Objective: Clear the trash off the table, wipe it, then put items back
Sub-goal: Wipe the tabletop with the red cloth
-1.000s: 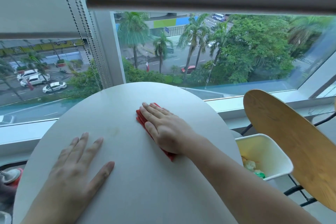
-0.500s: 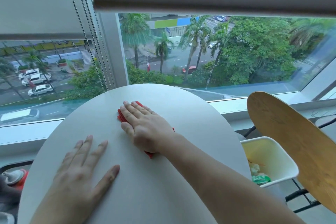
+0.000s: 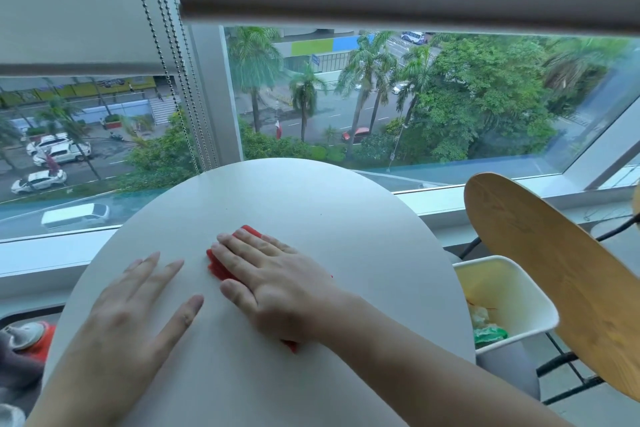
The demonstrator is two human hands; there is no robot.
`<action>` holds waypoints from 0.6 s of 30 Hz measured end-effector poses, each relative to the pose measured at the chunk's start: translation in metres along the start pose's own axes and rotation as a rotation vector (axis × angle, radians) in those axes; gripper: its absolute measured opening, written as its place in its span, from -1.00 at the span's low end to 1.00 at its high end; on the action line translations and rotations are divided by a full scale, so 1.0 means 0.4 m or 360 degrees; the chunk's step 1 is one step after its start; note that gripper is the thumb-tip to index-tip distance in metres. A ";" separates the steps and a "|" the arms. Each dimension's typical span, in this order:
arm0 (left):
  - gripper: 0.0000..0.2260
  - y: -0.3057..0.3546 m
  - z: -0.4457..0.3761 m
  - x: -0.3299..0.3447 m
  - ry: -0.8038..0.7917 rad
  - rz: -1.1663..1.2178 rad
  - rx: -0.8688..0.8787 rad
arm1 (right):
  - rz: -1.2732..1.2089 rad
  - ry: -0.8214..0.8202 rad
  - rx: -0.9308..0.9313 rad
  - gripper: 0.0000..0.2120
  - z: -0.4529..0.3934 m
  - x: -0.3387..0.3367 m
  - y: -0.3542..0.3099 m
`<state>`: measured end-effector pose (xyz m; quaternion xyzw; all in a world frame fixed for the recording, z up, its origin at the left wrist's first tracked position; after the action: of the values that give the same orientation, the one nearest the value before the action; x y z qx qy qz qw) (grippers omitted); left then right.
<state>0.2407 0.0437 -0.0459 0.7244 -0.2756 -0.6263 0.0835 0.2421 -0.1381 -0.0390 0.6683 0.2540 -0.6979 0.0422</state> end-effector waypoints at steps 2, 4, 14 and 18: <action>-0.29 -0.042 -0.009 0.000 -0.0018 -0.0108 -0.0051 | -0.0001 -0.0043 0.0007 -0.44 0.027 0.005 0.012; -0.25 -0.080 -0.011 0.002 -0.0067 -0.0142 -0.0139 | 0.0012 -0.0061 0.0023 -0.45 0.043 -0.002 0.023; -0.19 -0.063 0.000 -0.008 -0.0151 -0.0130 -0.0127 | 0.0053 -0.0009 0.0282 -0.43 -0.037 -0.031 0.164; -0.20 -0.063 0.001 -0.011 -0.0134 -0.0121 -0.0117 | 0.0018 -0.0023 0.0343 -0.43 -0.104 -0.033 0.171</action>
<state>0.2474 0.0672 -0.0540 0.7038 -0.2279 -0.6687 0.0746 0.3085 -0.1839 -0.0460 0.6653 0.1735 -0.7257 -0.0242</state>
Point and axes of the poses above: each hand's wrist, its own z-axis away from the middle knuckle, its own x-axis out of the palm, y = z × x, the point moved 7 cm from there along -z, towards the middle knuckle, and after that the axes turned 2 degrees about x, right-handed, at the moved point
